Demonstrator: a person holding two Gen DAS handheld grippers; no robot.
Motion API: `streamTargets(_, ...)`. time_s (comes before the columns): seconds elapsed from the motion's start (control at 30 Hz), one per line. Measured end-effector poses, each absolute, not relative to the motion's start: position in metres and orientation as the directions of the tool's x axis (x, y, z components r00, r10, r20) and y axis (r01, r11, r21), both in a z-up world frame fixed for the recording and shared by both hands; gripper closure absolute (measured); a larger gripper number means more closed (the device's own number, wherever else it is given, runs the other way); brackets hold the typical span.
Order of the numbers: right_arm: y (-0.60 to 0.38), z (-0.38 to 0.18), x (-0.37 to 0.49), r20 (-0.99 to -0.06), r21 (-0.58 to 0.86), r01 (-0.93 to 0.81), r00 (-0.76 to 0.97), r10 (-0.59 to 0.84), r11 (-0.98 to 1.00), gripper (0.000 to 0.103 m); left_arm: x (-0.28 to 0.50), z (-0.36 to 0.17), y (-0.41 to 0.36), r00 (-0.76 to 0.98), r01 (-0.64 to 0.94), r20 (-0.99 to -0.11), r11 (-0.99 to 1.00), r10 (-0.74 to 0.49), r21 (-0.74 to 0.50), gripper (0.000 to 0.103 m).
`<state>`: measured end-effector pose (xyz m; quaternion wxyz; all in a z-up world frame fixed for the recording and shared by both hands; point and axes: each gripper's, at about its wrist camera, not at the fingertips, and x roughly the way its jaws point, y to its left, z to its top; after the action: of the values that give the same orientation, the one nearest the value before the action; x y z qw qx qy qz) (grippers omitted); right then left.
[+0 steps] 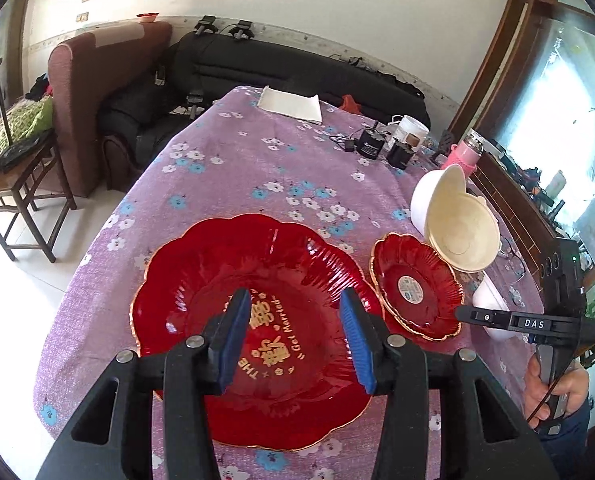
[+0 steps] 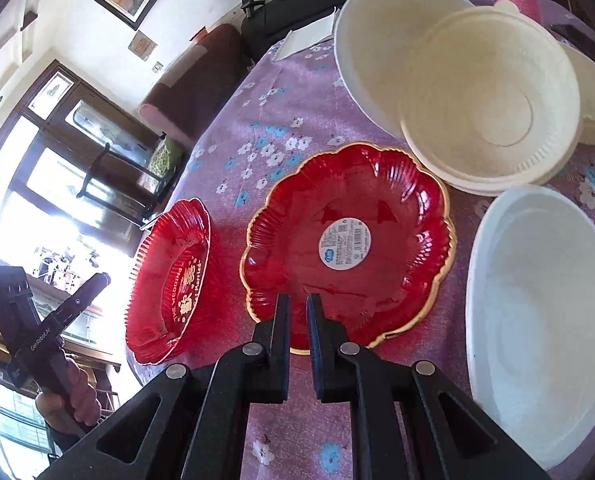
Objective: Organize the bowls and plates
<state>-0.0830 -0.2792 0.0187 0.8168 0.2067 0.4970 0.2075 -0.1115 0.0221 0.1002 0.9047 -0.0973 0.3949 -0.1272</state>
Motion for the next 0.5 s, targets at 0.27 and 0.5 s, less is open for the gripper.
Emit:
streamTargets(0.27,-0.303,0.018,-0.109,-0.704,0.566,-0.09,0.465,0.537,0.82,0.092,-0.082,0.108,-0.044,0.577,0.278,-0.731,0.929,-0.364,-0.243,0.056)
streamTargets(0.5,-0.333,0.007,-0.104,-0.701,0.599,0.022,0.498,0.51,0.801,0.091,-0.041,0.088,-0.09,0.469,0.305,-0.808,0.924,-0.357,-0.231,0.051)
